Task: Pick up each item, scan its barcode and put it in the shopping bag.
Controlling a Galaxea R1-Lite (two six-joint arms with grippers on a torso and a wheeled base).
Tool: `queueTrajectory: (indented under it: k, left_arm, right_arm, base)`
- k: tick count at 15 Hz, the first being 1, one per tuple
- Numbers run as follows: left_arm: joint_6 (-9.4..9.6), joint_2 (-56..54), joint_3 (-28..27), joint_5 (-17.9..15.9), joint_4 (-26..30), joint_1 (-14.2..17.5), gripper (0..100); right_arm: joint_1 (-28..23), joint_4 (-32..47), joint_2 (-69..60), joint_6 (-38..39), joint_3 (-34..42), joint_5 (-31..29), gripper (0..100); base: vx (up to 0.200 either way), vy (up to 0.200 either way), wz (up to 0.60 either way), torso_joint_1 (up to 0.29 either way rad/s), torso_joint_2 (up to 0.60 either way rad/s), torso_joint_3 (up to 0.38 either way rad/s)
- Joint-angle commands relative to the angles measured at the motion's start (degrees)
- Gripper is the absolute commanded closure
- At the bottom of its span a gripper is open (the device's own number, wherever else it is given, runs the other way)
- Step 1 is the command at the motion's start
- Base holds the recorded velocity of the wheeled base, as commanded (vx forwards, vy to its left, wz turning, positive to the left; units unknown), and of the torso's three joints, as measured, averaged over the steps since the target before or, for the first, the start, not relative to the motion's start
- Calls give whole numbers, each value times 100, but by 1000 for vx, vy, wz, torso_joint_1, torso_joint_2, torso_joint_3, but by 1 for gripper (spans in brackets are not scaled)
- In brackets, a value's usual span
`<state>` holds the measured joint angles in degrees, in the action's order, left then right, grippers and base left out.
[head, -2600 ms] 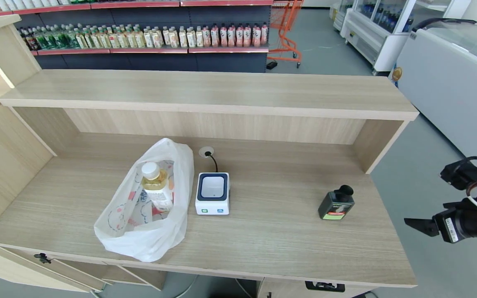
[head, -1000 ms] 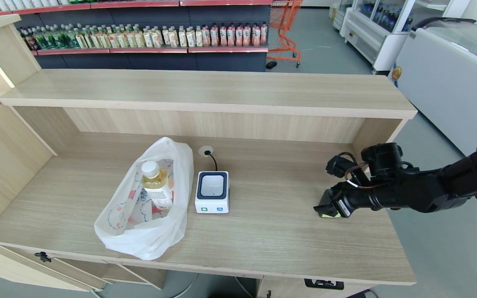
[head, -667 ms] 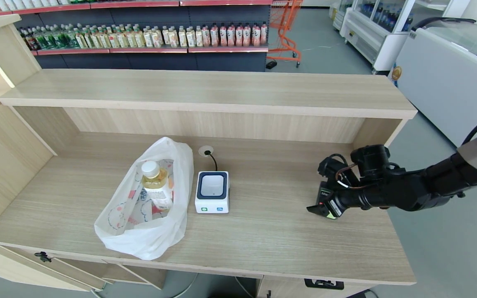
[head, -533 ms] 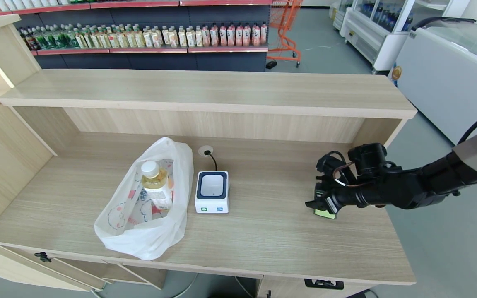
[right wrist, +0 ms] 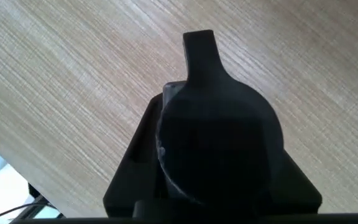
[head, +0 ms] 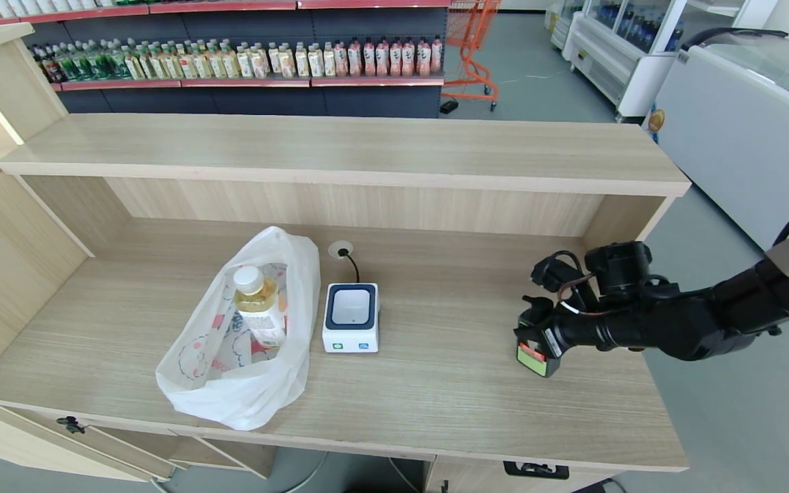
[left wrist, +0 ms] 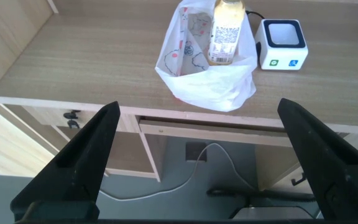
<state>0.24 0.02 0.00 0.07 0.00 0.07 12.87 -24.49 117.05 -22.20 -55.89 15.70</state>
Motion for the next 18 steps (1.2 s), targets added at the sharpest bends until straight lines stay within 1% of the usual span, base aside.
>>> queueTrajectory:
  k: [1, 3, 4, 5, 6, 7, 8, 9, 10, 11, 12, 13, 14, 15, 16, 17, 18]
  left_arm:
    - [2, -2, 0, 1, 0, 1, 0]
    - [2, -2, 0, 1, 0, 1, 0]
    - [2, -2, 0, 1, 0, 1, 0]
    - [2, -2, 0, 1, 0, 1, 0]
    - [2, -2, 0, 1, 0, 1, 0]
    - [2, -2, 0, 1, 0, 1, 0]
    - [2, 6, 0, 1, 0, 1, 0]
    - [2, -2, 0, 1, 0, 1, 0]
    - [2, -2, 0, 1, 0, 1, 0]
    - [2, 6, 0, 1, 0, 1, 0]
    - [2, -2, 0, 1, 0, 1, 0]
    - [2, -2, 0, 1, 0, 1, 0]
    - [2, -2, 0, 1, 0, 1, 0]
    - [2, -2, 0, 1, 0, 1, 0]
    - [2, -2, 0, 1, 0, 1, 0]
    - [2, -2, 0, 1, 0, 1, 0]
    - [2, -2, 0, 1, 0, -7, 0]
  right_arm:
    - [-92, -671, -816, -30, 861, -14, 100]
    - [-426, -1691, -1818, -188, 1995, -41, 100]
    - [-734, -2315, -2169, -707, 2733, -41, 100]
    - [-1024, -2473, -2407, -1287, 3041, -23, 100]
    - [-1226, -2499, -2565, -1885, 2979, 3, 100]
    - [-1252, -2622, -2697, -2342, 2961, 47, 100]
    - [-1217, -2798, -2785, -2737, 2970, 355, 100]
    - [-1208, -2772, -2890, -3379, 2988, 1023, 100]
    - [-1226, -2649, -2969, -4126, 2979, 1568, 100]
    - [-1235, -2262, -3066, -5594, 2953, 2552, 100]
    - [-1155, -1981, -3075, -6789, 2944, 3185, 100]
    - [-769, -1629, -3057, -8116, 2935, 3510, 100]
    - [-417, -1313, -3057, -8889, 2900, 3624, 100]
    - [49, -776, -3057, -9742, 2918, 3738, 100]
    - [277, -319, -3066, -10331, 2961, 3730, 100]
    - [365, -12, -3075, -10762, 2961, 3721, 100]
    - [435, 472, -3127, -11535, 3005, 3730, 100]
  base:
    - [0, 0, 0, 0, 0, 0]
    - [0, 0, 0, 0, 0, 0]
    - [0, 0, 0, 0, 0, 0]
    - [0, 0, 0, 0, 0, 0]
    - [0, 0, 0, 0, 0, 0]
    - [0, 0, 0, 0, 0, 0]
    - [0, 0, 0, 0, 0, 0]
    - [0, 0, 0, 0, 0, 0]
    - [0, 0, 0, 0, 0, 0]
    - [0, 0, 0, 0, 0, 0]
    - [0, 0, 0, 0, 0, 0]
    - [0, 0, 0, 0, 0, 0]
    - [0, 0, 0, 0, 0, 0]
    - [0, 0, 0, 0, 0, 0]
    - [0, 0, 0, 0, 0, 0]
    - [0, 0, 0, 0, 0, 0]
    - [0, 0, 0, 0, 0, 0]
